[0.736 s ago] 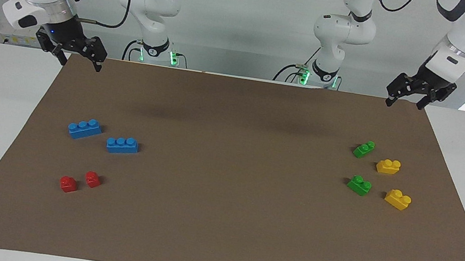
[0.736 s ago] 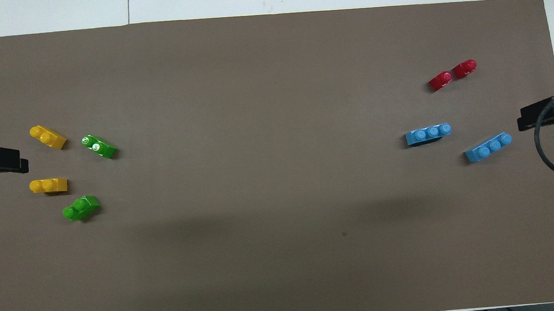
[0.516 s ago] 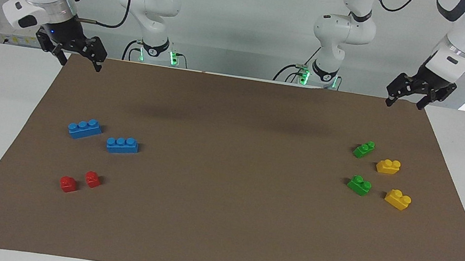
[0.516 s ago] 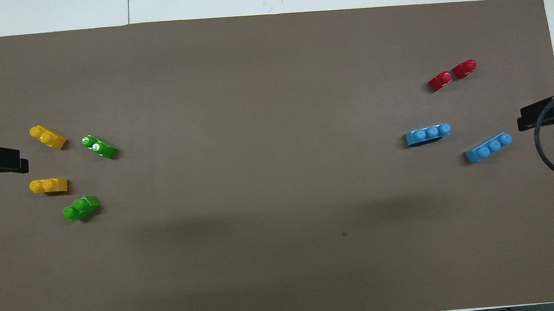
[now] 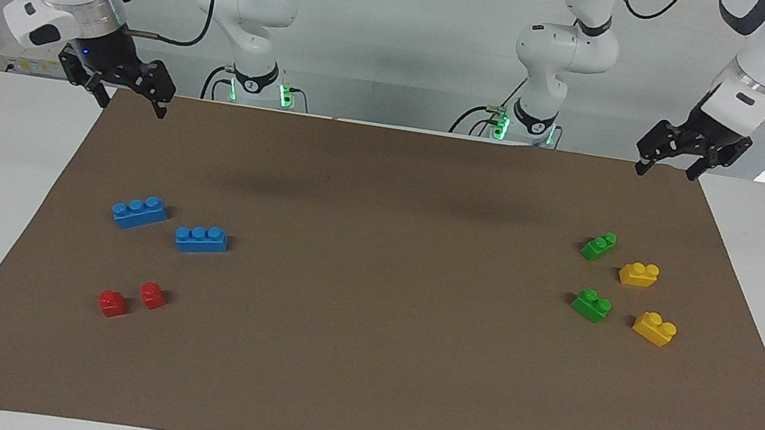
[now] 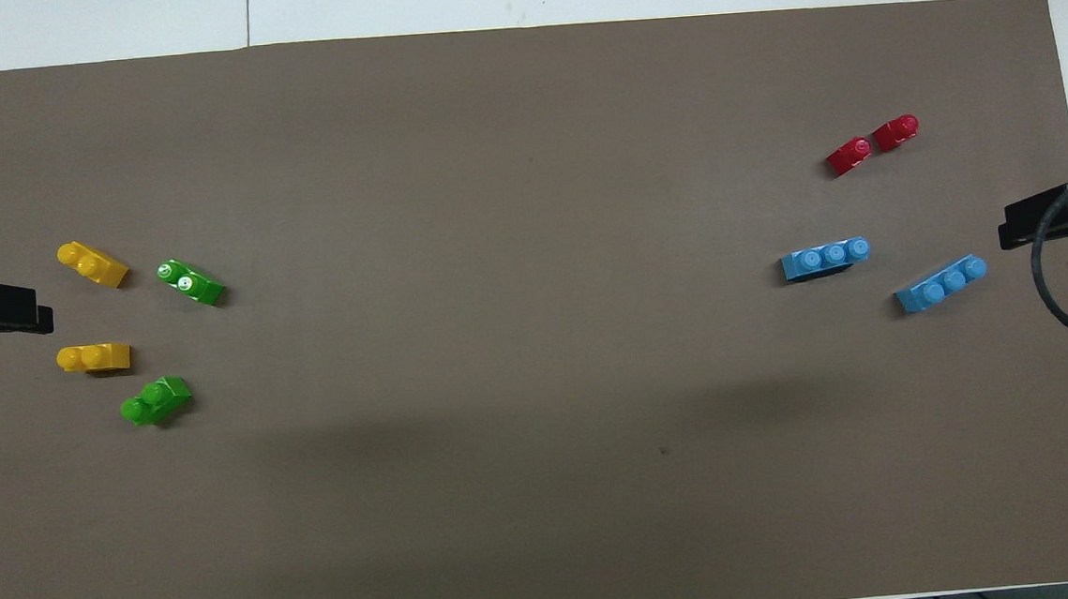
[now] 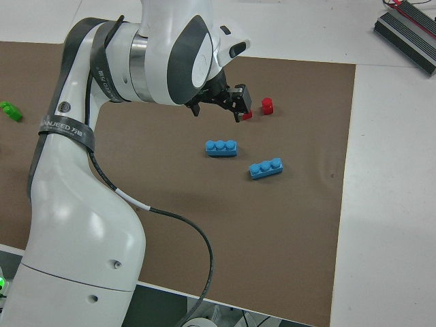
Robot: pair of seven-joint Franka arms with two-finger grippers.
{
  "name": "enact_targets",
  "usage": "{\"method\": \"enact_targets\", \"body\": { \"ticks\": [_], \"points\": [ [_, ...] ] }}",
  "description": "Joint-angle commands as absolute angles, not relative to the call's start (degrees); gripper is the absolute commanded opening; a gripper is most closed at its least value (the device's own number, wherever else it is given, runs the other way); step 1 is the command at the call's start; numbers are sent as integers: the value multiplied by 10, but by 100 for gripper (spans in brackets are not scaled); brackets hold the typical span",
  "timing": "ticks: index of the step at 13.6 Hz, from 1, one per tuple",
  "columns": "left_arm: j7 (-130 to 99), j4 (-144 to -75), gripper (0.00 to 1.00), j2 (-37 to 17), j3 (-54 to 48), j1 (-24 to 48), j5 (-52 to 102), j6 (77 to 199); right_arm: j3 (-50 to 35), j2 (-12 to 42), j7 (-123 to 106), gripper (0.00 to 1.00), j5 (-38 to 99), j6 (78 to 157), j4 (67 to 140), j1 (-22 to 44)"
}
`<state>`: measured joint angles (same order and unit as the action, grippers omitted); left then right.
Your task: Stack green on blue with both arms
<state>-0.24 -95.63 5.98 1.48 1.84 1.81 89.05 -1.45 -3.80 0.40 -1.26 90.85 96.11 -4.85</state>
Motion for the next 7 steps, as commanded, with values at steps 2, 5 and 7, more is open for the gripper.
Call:
{"method": "enact_targets", "body": {
  "ticks": [2,5,7],
  "points": [
    [-2,-987,100,83,15,11,10,894,-16,-46,14,100,-11,929,970,-47],
    [-108,-1030,100,99,15,7,11,939,-16,-47,14,100,-11,925,976,-47],
    [-207,-1084,100,115,14,14,14,1010,-15,-47,16,100,-11,927,977,-55]
  ]
}}
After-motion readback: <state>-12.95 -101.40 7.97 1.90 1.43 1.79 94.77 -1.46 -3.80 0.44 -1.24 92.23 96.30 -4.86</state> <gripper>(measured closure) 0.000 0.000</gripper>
